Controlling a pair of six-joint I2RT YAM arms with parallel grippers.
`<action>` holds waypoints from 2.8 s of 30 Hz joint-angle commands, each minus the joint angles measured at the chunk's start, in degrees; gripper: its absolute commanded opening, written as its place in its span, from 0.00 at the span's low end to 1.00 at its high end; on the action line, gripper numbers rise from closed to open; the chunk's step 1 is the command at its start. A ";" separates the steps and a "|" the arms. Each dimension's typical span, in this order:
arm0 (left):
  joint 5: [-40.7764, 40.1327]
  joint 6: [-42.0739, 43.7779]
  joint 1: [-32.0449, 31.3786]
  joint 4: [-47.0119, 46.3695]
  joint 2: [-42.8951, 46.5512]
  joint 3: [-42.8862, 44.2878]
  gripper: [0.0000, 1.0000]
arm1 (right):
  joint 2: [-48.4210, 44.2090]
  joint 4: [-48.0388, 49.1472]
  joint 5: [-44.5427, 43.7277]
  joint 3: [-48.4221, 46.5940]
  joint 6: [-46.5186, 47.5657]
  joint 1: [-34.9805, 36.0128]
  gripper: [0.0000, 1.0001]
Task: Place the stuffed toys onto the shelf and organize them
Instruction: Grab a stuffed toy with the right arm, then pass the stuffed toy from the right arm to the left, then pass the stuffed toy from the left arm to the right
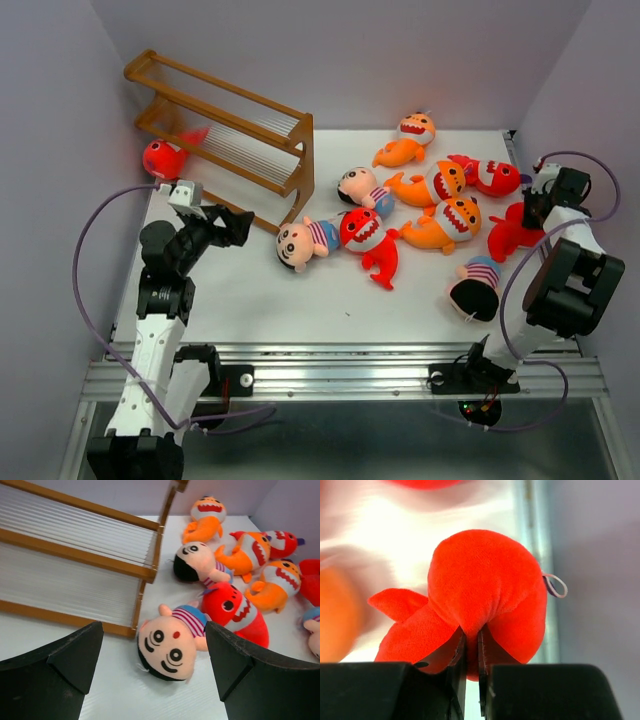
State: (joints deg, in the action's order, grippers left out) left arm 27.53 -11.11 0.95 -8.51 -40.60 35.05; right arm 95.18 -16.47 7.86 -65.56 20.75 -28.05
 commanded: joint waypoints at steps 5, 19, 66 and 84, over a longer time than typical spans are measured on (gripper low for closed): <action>4.90 -1.54 -13.15 -5.64 1.22 -1.03 0.93 | -17.47 -8.04 20.25 3.42 -8.17 0.02 0.01; -16.96 -14.02 -48.39 -15.22 -6.67 4.66 0.94 | -30.57 -15.88 51.73 1.22 -29.18 9.30 0.01; -4.25 -32.73 -58.17 -19.24 -41.14 20.86 0.00 | -32.60 -36.62 60.26 0.17 10.36 30.68 0.13; -17.25 -62.95 -50.35 -5.75 -16.44 1.52 0.00 | -34.70 -62.98 60.17 -5.66 59.02 34.11 1.00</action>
State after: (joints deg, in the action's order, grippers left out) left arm 12.67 -64.18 -50.46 -20.40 -58.15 36.86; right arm 61.36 -73.49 65.17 -75.05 65.93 3.53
